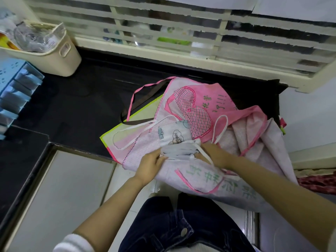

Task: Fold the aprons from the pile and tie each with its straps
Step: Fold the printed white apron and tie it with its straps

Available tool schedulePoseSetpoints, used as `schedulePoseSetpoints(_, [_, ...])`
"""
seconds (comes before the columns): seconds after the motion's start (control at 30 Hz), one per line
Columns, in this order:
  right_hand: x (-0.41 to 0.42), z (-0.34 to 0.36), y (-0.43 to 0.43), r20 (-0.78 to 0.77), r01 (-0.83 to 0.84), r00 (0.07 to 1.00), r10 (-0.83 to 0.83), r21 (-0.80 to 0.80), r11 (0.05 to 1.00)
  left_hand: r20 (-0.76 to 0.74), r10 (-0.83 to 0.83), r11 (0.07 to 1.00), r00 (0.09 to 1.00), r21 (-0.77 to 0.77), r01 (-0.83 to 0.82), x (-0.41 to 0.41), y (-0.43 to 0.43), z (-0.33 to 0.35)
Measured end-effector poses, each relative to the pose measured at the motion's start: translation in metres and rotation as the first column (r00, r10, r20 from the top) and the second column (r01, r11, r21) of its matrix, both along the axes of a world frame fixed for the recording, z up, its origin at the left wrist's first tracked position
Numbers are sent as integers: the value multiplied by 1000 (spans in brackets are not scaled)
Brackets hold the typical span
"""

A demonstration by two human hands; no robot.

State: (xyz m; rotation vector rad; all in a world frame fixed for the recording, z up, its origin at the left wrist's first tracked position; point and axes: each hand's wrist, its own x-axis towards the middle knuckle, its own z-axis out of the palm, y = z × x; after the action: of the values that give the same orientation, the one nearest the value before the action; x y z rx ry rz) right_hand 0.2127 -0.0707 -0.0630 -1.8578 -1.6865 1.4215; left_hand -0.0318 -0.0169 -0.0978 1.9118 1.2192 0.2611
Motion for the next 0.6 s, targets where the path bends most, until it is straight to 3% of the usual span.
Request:
schedulePoseSetpoints(0.07, [0, 0, 7, -7, 32, 999, -32, -30, 999, -71, 41, 999, 997, -8, -42, 7, 3, 1])
schedulePoseSetpoints(0.2, [1, -1, 22, -13, 80, 997, -82, -104, 991, -48, 66, 994, 997, -84, -70, 9, 4, 4])
schedulePoseSetpoints(0.37, [5, 0, 35, -62, 150, 985, -162, -159, 976, -217, 160, 986, 963, -12, -167, 23, 12, 9])
schedulePoseSetpoints(0.5, [-4, 13, 46, -89, 429, 899, -430, -25, 903, -281, 150, 987, 948, -6, -158, 29, 19, 11])
schedulePoseSetpoints(0.6, [-16, 23, 51, -95, 436, 898, -430, 48, 899, -291, 149, 988, 945, 1, -156, 30, 22, 9])
